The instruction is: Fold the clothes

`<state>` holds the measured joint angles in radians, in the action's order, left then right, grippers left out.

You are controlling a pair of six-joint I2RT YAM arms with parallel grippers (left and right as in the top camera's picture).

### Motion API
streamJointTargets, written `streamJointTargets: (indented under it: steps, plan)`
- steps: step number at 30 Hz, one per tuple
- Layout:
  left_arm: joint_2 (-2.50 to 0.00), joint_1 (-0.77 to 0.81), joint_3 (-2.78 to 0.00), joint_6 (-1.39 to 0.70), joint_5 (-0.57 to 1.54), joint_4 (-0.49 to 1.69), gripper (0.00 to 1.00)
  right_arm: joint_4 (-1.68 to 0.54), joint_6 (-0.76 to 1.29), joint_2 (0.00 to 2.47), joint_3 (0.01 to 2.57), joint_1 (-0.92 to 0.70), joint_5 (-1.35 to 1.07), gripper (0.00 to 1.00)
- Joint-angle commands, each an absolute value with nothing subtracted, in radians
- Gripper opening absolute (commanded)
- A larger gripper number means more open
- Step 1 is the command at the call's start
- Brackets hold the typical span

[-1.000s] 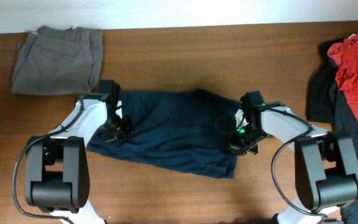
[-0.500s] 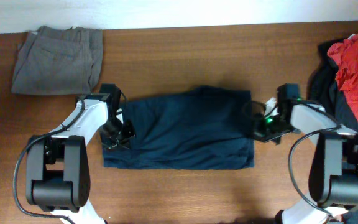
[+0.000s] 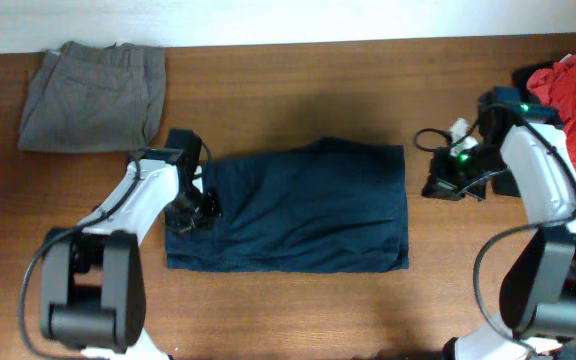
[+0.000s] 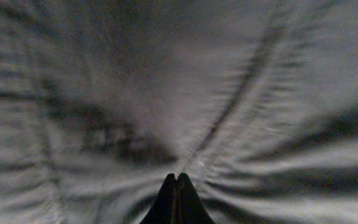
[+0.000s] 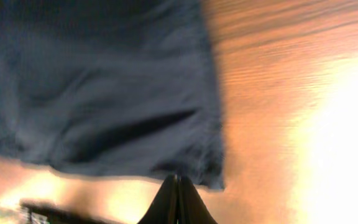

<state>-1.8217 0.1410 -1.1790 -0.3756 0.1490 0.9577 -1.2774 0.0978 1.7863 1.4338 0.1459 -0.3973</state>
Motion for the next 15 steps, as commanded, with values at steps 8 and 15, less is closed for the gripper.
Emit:
streamJointTargets:
  steps: [8, 15]
  plan:
    - [-1.741, 0.224, -1.211, -0.32, 0.134, 0.971, 0.01, -1.141, 0.157, 1.759, 1.345, -0.285, -0.465, 0.04]
    - [-1.819, 0.244, -1.211, -0.32, 0.199, 0.971, 0.01, -0.926, 0.324, 1.765, 1.234, -0.438, -0.461, 0.18]
